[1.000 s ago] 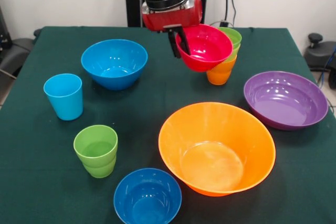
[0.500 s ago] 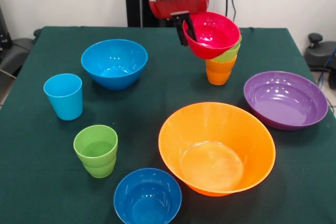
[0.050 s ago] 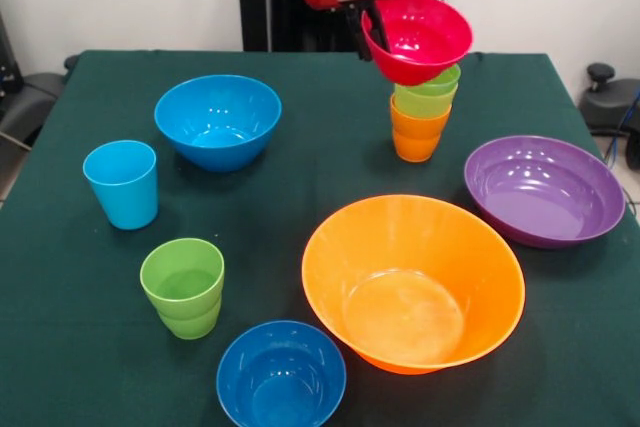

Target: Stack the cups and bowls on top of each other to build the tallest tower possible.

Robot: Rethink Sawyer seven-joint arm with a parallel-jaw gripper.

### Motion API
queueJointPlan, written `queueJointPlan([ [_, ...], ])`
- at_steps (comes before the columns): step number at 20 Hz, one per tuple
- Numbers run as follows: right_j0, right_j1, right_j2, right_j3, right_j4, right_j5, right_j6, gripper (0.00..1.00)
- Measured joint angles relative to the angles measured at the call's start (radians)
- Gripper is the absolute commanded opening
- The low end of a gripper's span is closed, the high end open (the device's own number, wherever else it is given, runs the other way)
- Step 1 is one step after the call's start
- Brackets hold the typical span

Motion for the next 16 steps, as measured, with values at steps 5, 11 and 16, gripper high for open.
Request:
queueJointPlan([
  [5, 0.0, -0.014, 0.009, 0.012, 0.013, 0.008, 0.0, 0.0],
  [11, 0.001, -0.021, 0.013, 0.03, 0.027, 0.008, 0.0, 0.0],
  [16, 0.008, -0.022, 0.013, 0.048, 0.029, 0.008, 0.0, 0.0],
])
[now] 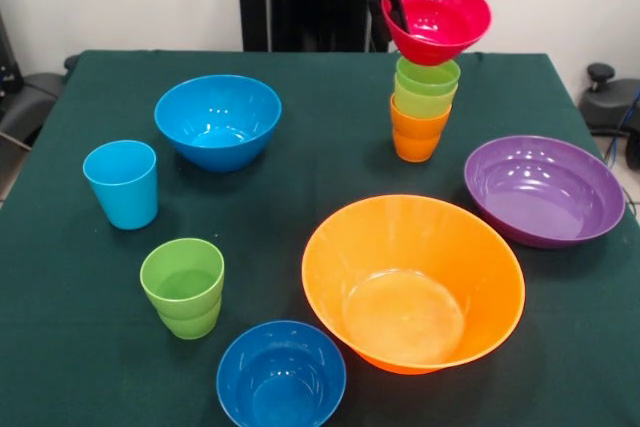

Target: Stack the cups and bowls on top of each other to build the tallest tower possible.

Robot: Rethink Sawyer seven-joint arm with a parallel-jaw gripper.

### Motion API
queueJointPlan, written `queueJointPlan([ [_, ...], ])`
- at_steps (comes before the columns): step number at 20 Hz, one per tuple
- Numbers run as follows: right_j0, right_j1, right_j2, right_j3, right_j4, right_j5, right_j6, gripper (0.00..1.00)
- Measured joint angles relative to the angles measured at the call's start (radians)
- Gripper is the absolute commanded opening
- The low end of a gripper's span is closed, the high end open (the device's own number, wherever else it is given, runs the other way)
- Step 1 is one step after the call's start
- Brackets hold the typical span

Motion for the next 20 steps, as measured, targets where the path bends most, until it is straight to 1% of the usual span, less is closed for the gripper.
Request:
queueJointPlan([
  [5, 0.013, 0.0, -0.001, 0.015, 0.0, 0.0, 0.0, 0.0],
  [13, 0.052, 0.001, -0.002, 0.038, -0.002, -0.004, 0.0, 0.0],
  [20, 0.064, 0.008, -0.004, 0.042, -0.002, -0.027, 0.0, 0.0],
])
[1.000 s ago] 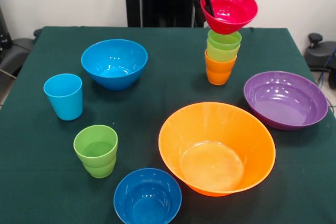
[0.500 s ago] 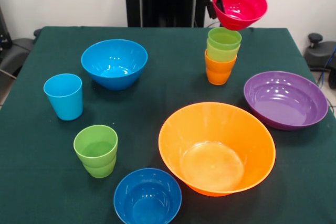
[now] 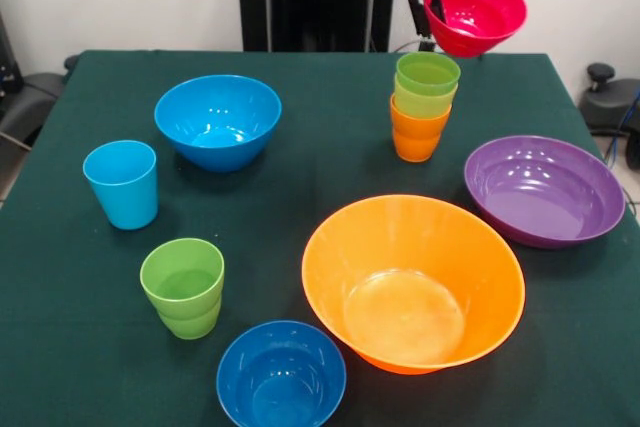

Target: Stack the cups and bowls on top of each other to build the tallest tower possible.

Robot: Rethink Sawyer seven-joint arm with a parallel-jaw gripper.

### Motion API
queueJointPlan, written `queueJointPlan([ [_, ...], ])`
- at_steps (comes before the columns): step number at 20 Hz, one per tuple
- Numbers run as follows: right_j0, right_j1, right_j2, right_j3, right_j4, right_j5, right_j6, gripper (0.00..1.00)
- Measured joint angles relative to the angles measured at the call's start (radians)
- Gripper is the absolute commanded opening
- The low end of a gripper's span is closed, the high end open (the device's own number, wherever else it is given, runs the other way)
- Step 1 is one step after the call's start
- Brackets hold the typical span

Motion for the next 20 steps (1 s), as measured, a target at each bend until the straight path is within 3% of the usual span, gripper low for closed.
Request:
queueJointPlan([
  [11, 0.0, 0.001, -0.017, 0.0, 0.0, 0.0, 0.0, 0.0],
  [20, 0.001, 0.016, -0.04, 0.0, -0.064, -0.038, 0.0, 0.0],
])
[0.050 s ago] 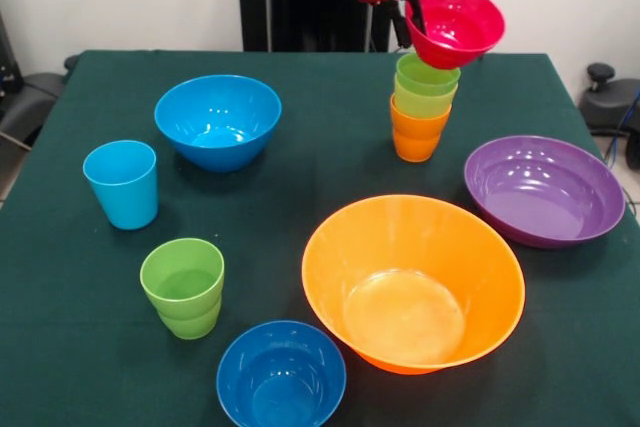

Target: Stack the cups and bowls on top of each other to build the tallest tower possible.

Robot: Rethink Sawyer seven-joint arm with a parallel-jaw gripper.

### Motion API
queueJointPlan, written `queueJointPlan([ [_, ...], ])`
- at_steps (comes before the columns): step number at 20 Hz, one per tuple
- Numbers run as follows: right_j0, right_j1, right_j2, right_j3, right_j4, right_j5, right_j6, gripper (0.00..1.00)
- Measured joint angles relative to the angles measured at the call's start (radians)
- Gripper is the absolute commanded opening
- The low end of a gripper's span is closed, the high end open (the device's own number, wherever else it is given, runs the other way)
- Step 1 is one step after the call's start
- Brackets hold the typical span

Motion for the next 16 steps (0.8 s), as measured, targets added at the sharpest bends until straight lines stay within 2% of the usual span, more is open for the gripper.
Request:
queueJointPlan([
  [6, 0.003, 0.025, -0.027, 0.0, -0.039, -0.036, 0.0, 0.0],
  [16, 0.008, 0.051, -0.044, 0.0, -0.063, -0.052, 0.0, 0.0],
])
